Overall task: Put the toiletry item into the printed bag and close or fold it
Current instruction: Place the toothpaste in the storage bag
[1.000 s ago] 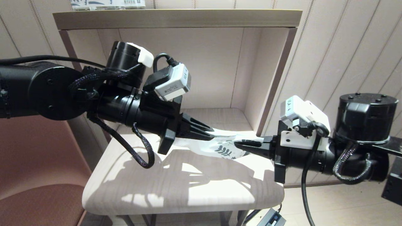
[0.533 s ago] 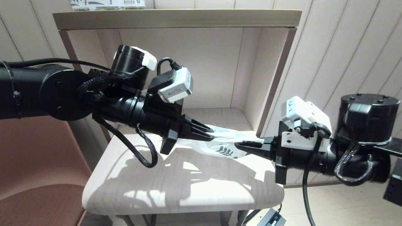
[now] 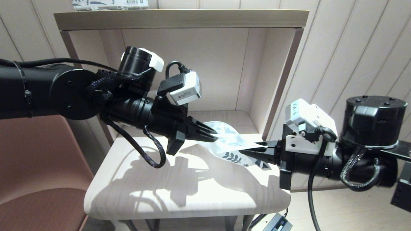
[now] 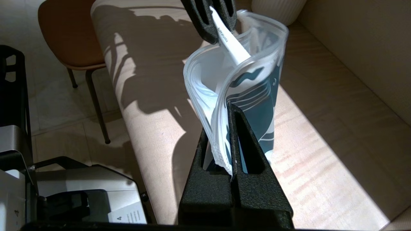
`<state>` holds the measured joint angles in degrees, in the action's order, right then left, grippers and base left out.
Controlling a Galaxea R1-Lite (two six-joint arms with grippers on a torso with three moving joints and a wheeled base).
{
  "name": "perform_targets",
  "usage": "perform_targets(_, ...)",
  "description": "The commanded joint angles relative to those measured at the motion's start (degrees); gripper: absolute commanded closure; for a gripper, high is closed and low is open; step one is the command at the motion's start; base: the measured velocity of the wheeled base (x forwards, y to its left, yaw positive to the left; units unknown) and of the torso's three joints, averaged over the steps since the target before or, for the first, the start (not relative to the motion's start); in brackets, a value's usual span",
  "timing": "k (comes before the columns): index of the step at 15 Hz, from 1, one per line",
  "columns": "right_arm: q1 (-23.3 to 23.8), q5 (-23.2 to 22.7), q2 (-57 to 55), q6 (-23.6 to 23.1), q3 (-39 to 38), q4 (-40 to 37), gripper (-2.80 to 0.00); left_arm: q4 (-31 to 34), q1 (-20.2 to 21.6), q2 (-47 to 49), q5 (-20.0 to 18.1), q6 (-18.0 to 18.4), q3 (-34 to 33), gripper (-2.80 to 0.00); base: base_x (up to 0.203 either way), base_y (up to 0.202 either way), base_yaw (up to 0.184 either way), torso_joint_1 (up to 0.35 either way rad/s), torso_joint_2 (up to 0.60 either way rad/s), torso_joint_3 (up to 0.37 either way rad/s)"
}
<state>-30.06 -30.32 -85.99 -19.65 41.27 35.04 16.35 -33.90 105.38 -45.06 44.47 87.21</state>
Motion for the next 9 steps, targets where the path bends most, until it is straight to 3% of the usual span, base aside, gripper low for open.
perform_targets(1,-0.3,-0.2,-0.2,-0.1,-0.1,0.2,0.0,0.4,0.0,0.1,-0.3,0.3,1.3,0.0,0.0,0.0,0.0,0.0,0.0,0.0)
perform_targets(4,-2.1,-0.2,-0.2,-0.1,-0.3,0.0,0.0,3.7,-0.1,1.2,-0.3,0.4,4.5,0.0,0.0,0.0,0.0,0.0,0.0,0.0)
perform_targets(9,-2.4,-0.2,-0.2,-0.1,-0.4,-0.1,0.0,4.2,-0.7,0.6,-0.2,1.2,3.6,0.0,0.0,0.0,0.0,0.0,0.0,0.0)
